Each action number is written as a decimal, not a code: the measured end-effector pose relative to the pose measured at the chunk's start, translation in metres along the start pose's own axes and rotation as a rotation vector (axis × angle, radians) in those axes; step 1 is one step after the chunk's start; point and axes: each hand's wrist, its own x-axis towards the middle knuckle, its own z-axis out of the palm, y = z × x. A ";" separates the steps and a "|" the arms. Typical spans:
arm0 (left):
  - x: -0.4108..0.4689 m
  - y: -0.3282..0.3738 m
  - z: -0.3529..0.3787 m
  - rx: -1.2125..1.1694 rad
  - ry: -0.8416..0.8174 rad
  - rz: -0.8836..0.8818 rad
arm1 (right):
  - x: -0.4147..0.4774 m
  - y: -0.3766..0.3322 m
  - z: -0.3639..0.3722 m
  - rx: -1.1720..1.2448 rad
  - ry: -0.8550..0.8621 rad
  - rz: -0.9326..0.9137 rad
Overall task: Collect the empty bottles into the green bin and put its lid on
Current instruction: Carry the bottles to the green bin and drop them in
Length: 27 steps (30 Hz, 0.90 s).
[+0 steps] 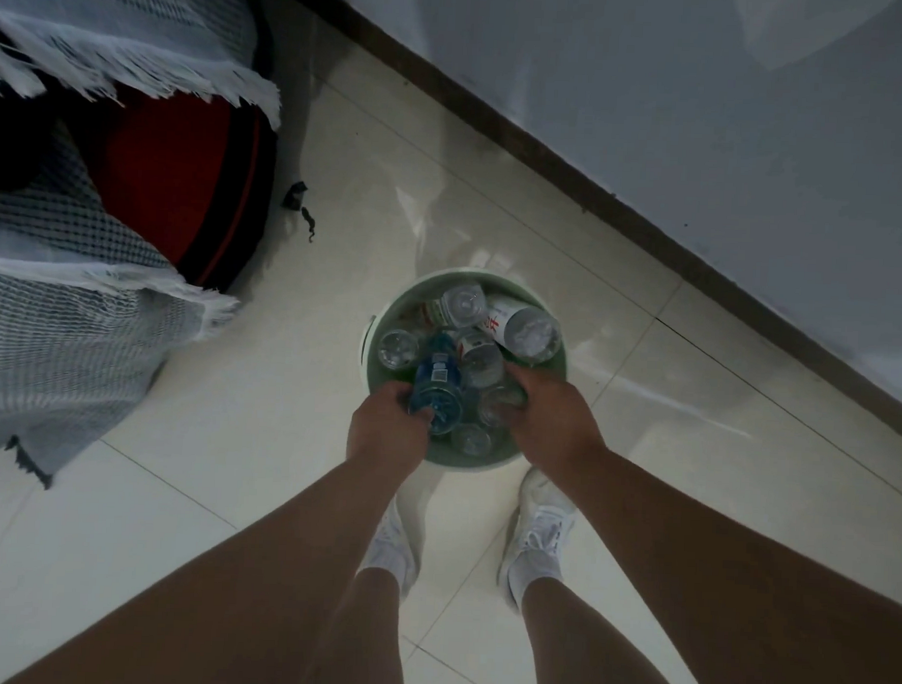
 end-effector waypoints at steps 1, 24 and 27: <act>0.000 -0.001 0.000 0.037 0.003 0.023 | 0.000 0.005 0.003 -0.031 0.010 0.027; -0.071 -0.005 -0.049 0.044 -0.040 0.111 | -0.068 -0.003 -0.041 -0.016 -0.049 0.288; -0.117 -0.009 -0.081 -0.063 -0.065 0.076 | -0.112 -0.019 -0.067 0.004 -0.068 0.263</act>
